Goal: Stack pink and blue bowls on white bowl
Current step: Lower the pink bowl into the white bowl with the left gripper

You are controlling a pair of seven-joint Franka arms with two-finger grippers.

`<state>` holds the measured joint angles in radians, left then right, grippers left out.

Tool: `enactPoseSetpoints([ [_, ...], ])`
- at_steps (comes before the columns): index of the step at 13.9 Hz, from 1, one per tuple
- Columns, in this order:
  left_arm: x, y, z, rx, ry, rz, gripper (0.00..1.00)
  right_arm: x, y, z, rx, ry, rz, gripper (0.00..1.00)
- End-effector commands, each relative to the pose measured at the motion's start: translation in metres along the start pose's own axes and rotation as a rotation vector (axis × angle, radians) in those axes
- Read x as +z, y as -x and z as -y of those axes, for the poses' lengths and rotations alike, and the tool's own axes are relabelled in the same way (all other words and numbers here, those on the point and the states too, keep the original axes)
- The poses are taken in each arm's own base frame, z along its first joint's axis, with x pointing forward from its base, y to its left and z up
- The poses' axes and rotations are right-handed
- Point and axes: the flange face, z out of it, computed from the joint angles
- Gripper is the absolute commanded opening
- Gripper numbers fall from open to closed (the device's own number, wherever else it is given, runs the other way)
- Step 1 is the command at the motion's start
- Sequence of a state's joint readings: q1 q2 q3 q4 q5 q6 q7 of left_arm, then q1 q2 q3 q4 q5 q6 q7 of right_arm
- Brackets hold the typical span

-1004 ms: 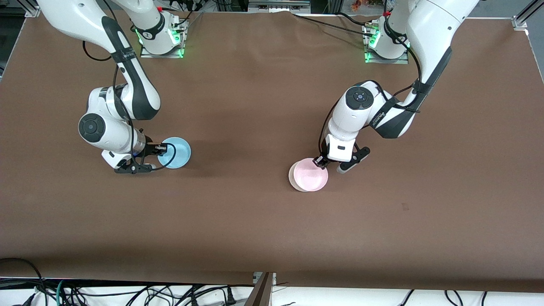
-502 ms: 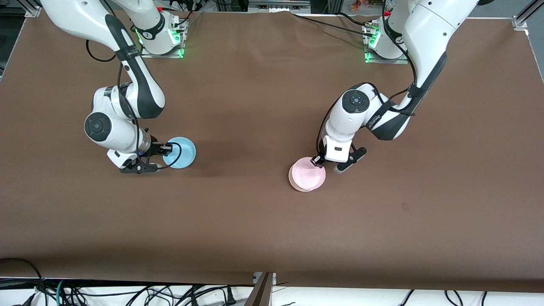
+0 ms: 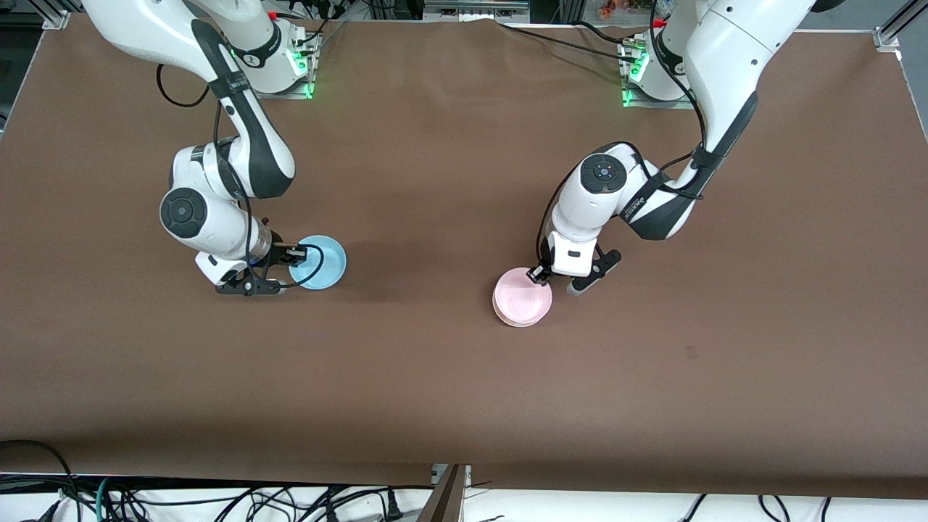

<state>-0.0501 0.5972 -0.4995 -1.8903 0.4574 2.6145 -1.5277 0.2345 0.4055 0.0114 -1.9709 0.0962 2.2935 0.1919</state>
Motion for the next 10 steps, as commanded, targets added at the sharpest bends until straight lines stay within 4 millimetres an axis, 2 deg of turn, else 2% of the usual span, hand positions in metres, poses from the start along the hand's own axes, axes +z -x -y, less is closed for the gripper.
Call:
enactPoseSetpoints([
  [1,0.0033,0.0009,-0.0061,0.0,0.013,-0.032,0.0,-0.0053,-0.0015,0.0019,0.016,-0.007,0.006,0.0],
  [4,0.0099,0.0039,-0.0044,0.008,0.006,-0.047,0.0,-0.0057,-0.0012,0.0047,0.016,-0.01,0.006,0.0],
  [9,0.0053,-0.002,-0.0109,-0.017,0.023,-0.058,0.0,-0.0039,-0.0022,0.0058,0.027,-0.01,0.007,0.0],
  [10,0.0056,-0.0032,-0.0108,-0.019,0.023,-0.058,0.06,-0.0039,-0.0022,0.0058,0.027,-0.01,0.007,0.0],
])
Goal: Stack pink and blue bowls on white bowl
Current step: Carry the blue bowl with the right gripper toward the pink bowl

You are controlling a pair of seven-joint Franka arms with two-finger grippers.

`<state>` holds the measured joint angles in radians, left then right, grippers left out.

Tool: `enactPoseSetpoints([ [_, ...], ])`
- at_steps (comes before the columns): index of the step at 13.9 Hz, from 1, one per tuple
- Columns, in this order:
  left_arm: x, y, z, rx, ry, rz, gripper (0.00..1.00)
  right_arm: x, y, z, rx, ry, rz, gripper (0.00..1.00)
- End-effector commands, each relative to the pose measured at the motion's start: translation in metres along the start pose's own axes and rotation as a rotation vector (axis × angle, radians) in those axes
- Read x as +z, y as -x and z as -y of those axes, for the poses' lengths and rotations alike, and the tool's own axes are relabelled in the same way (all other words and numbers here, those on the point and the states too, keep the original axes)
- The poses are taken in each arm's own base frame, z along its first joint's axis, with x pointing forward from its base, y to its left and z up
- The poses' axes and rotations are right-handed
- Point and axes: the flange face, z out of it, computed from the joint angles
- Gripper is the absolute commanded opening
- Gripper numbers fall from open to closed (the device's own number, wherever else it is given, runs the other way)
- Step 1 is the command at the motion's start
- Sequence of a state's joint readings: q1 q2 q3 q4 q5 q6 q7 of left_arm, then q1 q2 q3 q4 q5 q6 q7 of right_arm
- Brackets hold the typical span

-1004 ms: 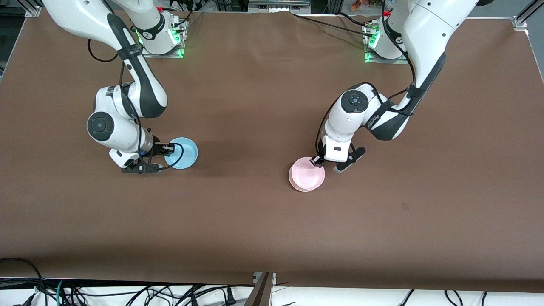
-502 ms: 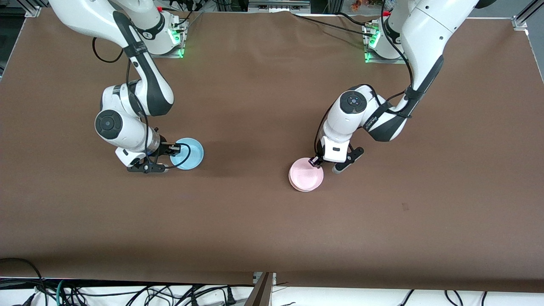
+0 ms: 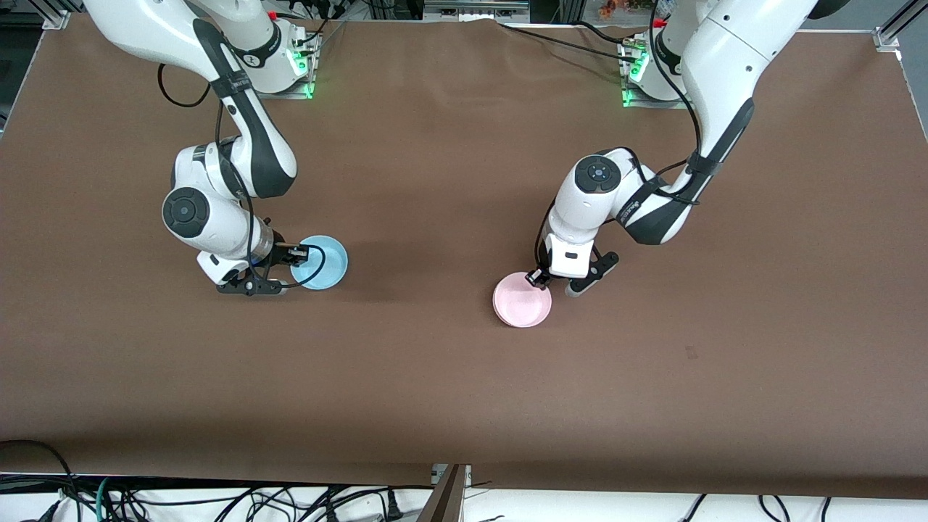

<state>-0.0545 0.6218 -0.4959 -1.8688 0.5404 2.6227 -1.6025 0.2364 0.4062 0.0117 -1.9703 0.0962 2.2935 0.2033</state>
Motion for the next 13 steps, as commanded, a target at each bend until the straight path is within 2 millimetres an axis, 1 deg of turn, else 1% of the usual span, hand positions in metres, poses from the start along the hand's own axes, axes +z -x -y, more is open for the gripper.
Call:
enactPoseSetpoints([
  [1,-0.002,-0.004,-0.008,-0.011,0.017,-0.025,0.14,-0.005,-0.002,0.006,0.019,-0.011,0.006,0.0],
  [2,-0.003,-0.005,-0.01,-0.013,0.021,-0.026,0.2,-0.005,-0.002,0.006,0.019,-0.011,0.006,0.0],
  [3,-0.003,-0.005,-0.01,-0.013,0.022,-0.026,0.22,-0.005,-0.002,0.006,0.019,-0.011,0.006,0.0],
  [4,-0.003,-0.008,-0.01,-0.017,0.022,-0.029,0.25,-0.004,-0.002,0.006,0.019,-0.011,0.008,0.0],
  [6,-0.004,-0.009,-0.01,-0.018,0.023,-0.03,0.25,-0.005,-0.001,0.009,0.022,-0.012,0.007,0.0],
  [8,-0.006,-0.012,-0.01,-0.021,0.025,-0.032,0.21,-0.004,0.0,0.014,0.032,-0.015,0.009,0.0],
  [9,-0.008,-0.015,-0.01,-0.024,0.027,-0.036,0.15,-0.006,-0.001,0.022,0.041,-0.021,0.004,0.0],
  [10,-0.009,-0.016,-0.01,-0.025,0.029,-0.038,0.04,-0.006,-0.002,0.033,0.059,-0.028,0.003,0.0],
  [11,-0.008,-0.016,-0.01,-0.023,0.028,-0.038,0.0,-0.008,-0.002,0.043,0.079,-0.035,-0.001,0.0],
  [13,-0.004,-0.014,-0.009,-0.022,0.023,-0.033,0.0,-0.008,-0.004,0.062,0.118,-0.05,-0.002,0.0],
])
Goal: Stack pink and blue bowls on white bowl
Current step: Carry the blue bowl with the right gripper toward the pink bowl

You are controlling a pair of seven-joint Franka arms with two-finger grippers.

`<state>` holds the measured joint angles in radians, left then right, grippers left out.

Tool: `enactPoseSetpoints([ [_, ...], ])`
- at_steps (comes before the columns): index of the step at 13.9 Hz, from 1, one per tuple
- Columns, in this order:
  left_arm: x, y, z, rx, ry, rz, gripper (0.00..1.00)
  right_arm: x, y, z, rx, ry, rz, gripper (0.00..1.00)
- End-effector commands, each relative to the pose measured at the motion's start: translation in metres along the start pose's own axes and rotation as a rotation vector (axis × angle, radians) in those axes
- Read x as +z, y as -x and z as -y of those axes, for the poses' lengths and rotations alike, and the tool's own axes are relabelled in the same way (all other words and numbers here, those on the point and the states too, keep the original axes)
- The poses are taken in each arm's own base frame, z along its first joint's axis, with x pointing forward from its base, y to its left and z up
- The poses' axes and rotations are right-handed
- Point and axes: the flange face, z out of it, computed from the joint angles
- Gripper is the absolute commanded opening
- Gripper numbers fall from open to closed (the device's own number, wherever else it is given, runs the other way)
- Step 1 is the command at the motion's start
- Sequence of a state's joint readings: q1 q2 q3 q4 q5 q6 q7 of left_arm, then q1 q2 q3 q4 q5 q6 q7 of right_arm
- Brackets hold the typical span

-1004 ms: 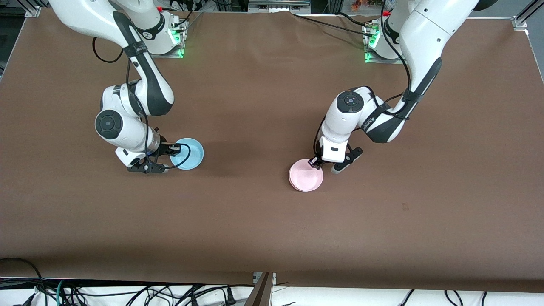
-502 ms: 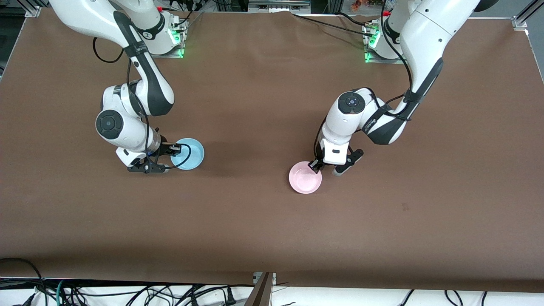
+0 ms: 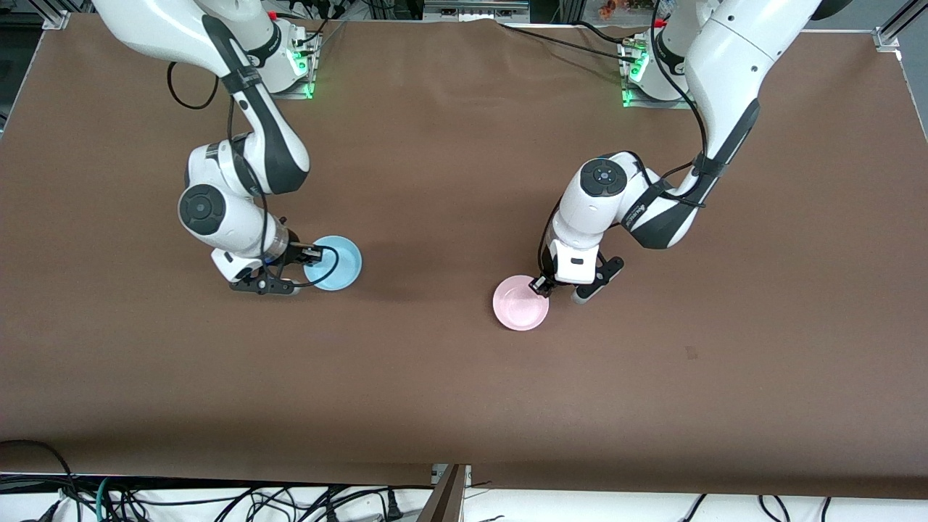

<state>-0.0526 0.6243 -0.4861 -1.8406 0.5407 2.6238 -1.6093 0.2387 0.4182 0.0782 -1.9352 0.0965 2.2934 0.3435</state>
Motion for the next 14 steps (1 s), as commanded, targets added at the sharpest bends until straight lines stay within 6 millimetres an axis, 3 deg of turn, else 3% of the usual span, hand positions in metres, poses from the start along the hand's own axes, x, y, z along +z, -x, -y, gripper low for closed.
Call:
enactPoseSetpoints([
  [1,0.004,0.0,-0.002,0.005,0.002,-0.017,0.0,-0.003,-0.005,0.029,0.055,-0.029,0.005,0.0],
  [3,0.012,0.001,0.002,0.014,-0.01,-0.02,0.0,-0.002,-0.004,0.035,0.074,-0.031,0.005,0.0],
  [8,0.012,-0.012,-0.004,0.001,0.002,-0.035,0.0,-0.006,-0.003,0.072,0.129,-0.045,-0.011,0.0],
  [10,0.003,-0.024,-0.005,-0.01,0.015,-0.046,0.0,-0.006,-0.003,0.072,0.134,-0.046,-0.012,0.0],
  [11,-0.011,-0.035,-0.01,-0.028,0.036,-0.061,0.0,-0.007,-0.003,0.075,0.137,-0.049,-0.015,0.0],
  [14,-0.043,-0.064,-0.02,-0.064,0.079,-0.099,0.0,-0.017,-0.001,0.116,0.199,-0.097,-0.023,0.0],
])
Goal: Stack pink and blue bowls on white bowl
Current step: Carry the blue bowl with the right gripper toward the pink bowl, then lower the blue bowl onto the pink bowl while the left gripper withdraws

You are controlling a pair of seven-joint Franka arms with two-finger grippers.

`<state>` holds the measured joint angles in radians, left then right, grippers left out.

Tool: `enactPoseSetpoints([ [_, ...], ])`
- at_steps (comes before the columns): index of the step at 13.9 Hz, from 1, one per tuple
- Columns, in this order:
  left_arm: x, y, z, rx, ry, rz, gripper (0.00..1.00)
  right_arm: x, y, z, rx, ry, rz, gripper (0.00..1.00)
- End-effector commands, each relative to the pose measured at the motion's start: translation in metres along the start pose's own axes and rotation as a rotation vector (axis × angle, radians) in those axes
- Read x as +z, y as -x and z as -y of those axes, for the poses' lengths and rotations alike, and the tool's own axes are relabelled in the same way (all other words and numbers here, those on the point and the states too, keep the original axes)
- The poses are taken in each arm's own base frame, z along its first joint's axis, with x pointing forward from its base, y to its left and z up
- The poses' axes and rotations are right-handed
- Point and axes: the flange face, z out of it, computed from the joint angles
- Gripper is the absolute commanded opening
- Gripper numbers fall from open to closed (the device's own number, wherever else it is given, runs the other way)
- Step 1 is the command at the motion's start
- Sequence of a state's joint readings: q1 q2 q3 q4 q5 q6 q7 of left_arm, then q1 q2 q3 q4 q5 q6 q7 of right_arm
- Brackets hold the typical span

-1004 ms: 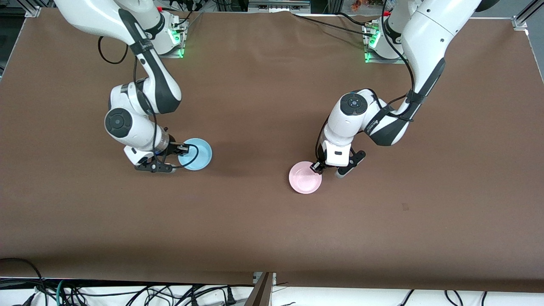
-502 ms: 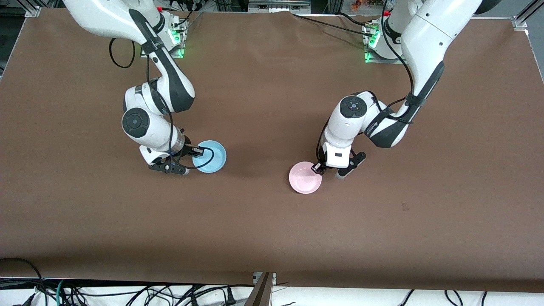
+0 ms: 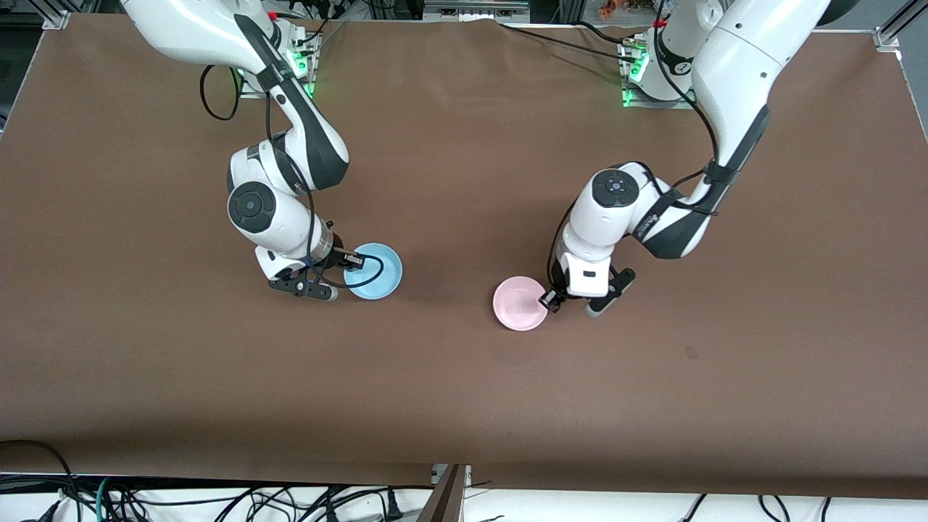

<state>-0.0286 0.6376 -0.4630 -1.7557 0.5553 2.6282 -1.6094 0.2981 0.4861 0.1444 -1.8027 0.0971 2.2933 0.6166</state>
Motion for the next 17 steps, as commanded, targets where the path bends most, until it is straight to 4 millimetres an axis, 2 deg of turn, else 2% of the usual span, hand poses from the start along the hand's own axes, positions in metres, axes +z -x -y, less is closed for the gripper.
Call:
enactPoseSetpoints([
  [1,-0.032,-0.026,-0.011,-0.035,0.033,-0.047,0.0,-0.009,0.004,0.049,0.074,-0.063,0.008,0.0],
  [5,-0.056,-0.047,-0.025,-0.065,-0.021,-0.061,0.0,-0.005,0.019,0.122,0.174,-0.151,0.017,0.0],
  [7,-0.079,-0.063,-0.039,-0.048,-0.047,-0.012,0.0,0.0,0.022,0.155,0.226,-0.195,0.008,0.0],
  [10,-0.112,-0.093,-0.052,0.02,-0.1,0.053,0.0,0.013,0.044,0.196,0.263,-0.275,-0.018,0.0],
  [14,-0.157,-0.168,-0.028,0.119,-0.148,0.163,0.0,0.04,0.074,0.225,0.248,-0.318,-0.04,0.0],
  [17,-0.189,-0.229,0.005,0.181,-0.139,0.234,0.0,0.054,0.078,0.229,0.201,-0.311,-0.106,0.0],
])
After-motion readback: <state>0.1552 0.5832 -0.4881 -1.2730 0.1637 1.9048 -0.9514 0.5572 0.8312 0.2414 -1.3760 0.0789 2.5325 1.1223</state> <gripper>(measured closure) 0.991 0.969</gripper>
